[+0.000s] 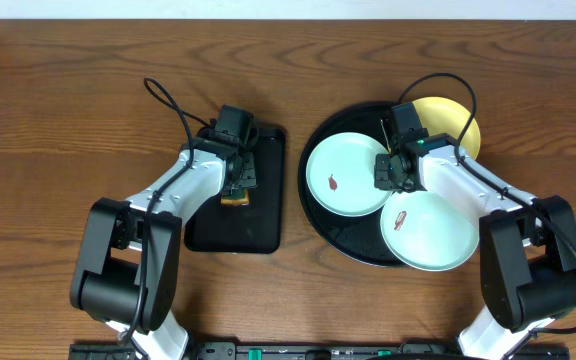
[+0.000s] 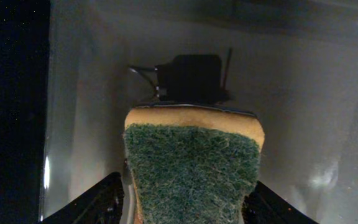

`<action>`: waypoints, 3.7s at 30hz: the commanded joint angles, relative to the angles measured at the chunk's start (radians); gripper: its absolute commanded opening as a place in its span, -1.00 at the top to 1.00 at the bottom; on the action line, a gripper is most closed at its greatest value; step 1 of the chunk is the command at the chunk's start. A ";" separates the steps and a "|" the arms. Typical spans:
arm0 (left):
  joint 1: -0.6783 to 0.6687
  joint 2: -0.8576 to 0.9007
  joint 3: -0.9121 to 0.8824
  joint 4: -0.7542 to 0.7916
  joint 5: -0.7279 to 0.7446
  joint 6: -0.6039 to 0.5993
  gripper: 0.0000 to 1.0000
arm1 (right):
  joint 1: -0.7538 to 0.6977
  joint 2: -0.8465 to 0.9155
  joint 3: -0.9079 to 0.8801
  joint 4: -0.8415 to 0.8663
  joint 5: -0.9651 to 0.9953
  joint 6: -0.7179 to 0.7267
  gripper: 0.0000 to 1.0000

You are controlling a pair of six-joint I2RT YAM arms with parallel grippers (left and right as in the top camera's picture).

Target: Clean dirty plates on tray and stack at the side

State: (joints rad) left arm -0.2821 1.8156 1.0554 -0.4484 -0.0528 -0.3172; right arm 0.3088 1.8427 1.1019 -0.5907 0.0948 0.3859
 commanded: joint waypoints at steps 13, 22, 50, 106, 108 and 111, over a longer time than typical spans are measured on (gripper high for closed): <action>0.005 -0.076 0.008 -0.024 0.042 -0.002 -0.18 | 0.013 0.009 -0.006 0.000 0.013 -0.010 0.65; 0.006 -0.038 -0.018 -0.006 0.029 -0.002 -0.22 | 0.013 0.009 -0.006 0.000 0.013 -0.010 0.65; 0.006 -0.031 -0.031 -0.017 -0.003 -0.002 -0.12 | 0.013 0.009 -0.006 0.000 0.013 -0.021 0.61; -0.003 -0.274 0.106 -0.291 -0.022 0.044 0.85 | 0.014 0.009 -0.006 0.001 0.013 -0.024 0.61; -0.011 -0.274 0.111 -0.275 -0.057 0.053 0.86 | 0.014 0.009 -0.006 0.005 0.013 -0.024 0.59; -0.012 -0.274 0.157 -0.309 -0.057 0.062 0.85 | 0.013 0.009 -0.006 0.004 0.013 -0.024 0.35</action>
State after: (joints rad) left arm -0.2924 1.5375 1.1526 -0.7452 -0.0681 -0.2798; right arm 0.3088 1.8427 1.1019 -0.5880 0.0948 0.3702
